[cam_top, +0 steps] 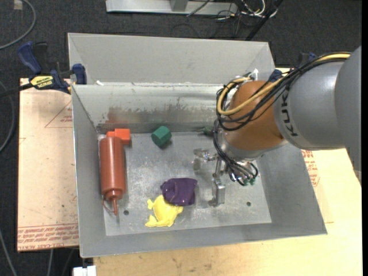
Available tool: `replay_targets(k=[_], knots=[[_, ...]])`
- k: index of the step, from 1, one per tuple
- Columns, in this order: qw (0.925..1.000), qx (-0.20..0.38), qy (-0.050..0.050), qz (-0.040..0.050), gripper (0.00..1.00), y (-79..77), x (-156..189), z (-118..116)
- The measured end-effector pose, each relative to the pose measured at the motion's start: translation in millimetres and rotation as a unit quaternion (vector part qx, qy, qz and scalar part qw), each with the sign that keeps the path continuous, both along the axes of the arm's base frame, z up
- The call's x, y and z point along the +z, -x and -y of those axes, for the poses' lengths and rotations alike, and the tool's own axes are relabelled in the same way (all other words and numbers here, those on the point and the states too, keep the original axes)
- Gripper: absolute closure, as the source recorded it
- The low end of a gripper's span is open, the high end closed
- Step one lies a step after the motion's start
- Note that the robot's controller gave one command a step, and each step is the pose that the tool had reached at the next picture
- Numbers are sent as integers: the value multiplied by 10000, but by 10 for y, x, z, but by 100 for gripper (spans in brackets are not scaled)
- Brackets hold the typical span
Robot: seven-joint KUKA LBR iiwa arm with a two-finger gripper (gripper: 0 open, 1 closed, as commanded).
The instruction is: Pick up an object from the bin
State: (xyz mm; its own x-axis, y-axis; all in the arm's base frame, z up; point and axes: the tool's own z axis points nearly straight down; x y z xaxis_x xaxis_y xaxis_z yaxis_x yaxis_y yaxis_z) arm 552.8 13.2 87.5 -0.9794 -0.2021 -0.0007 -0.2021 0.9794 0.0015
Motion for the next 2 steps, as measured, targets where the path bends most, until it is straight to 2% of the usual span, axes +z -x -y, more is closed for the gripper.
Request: replay_targets(k=[1,2], knots=[[9980,638,7,39,0,-243,-51,-238],[9889,1487,-3,9,0,76,-139,-650]])
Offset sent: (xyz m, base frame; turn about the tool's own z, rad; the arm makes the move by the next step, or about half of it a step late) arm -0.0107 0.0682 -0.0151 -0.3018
